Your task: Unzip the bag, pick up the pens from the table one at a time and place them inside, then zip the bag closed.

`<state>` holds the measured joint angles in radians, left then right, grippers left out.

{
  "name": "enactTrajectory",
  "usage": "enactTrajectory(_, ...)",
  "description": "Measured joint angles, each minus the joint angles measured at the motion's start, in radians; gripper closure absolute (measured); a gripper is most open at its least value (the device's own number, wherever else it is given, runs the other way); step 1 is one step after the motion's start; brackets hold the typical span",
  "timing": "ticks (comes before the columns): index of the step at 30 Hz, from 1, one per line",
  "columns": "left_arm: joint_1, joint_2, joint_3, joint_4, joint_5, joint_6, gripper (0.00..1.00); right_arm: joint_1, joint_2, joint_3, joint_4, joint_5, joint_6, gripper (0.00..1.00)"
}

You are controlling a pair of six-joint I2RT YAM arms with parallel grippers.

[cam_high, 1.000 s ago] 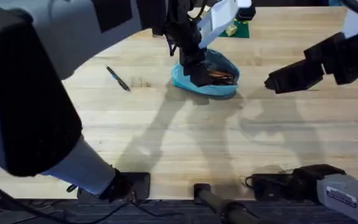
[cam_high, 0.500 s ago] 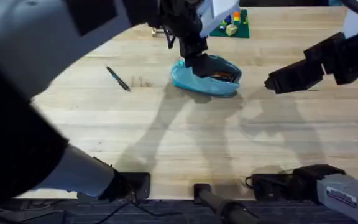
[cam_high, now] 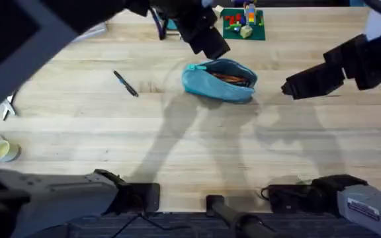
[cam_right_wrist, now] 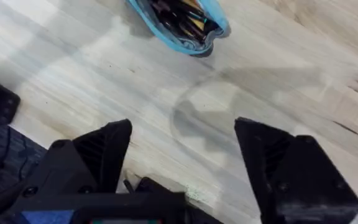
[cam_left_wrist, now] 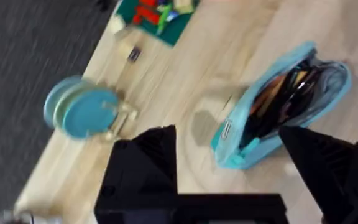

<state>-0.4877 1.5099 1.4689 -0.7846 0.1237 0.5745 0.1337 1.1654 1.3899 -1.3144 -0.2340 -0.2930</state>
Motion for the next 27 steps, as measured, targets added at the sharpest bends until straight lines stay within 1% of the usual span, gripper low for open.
enactTrajectory(3, 0.0, -0.039, 0.0, -0.039, -0.079, -0.105, 0.008, 0.0, 0.0, 0.0, 0.0, 0.0, 0.0, 0.004)
enactTrajectory(9, 0.001, -0.092, 0.0, -0.15, -0.284, -0.338, 0.008, 0.0, 0.0, 0.0, 0.0, 0.0, 0.0, 0.004)
enactTrajectory(12, 0.009, -0.097, 0.0, -0.197, -0.353, -0.451, 0.008, 0.0, 0.0, 0.0, 0.0, 0.0, 0.0, 0.004)
enactTrajectory(16, 0.05, -0.097, 0.0, -0.258, -0.393, -0.615, 0.008, 0.0, 0.0, 0.0, 0.0, 0.0, 0.0, 0.004)
enactTrajectory(21, 0.144, -0.097, 0.0, -0.333, -0.413, -0.813, 0.007, 0.0, 0.0, 0.0, 0.0, 0.0, 0.0, 0.004)
enactTrajectory(24, 0.2, -0.097, 0.0, -0.354, -0.413, -0.899, 0.008, 0.0, 0.0, 0.0, 0.0, 0.0, 0.0, 0.004)
enactTrajectory(27, 0.251, -0.097, 0.0, -0.365, -0.412, -0.97, 0.008, 0.0, 0.0, 0.0, 0.0, 0.0, 0.0, 0.004)
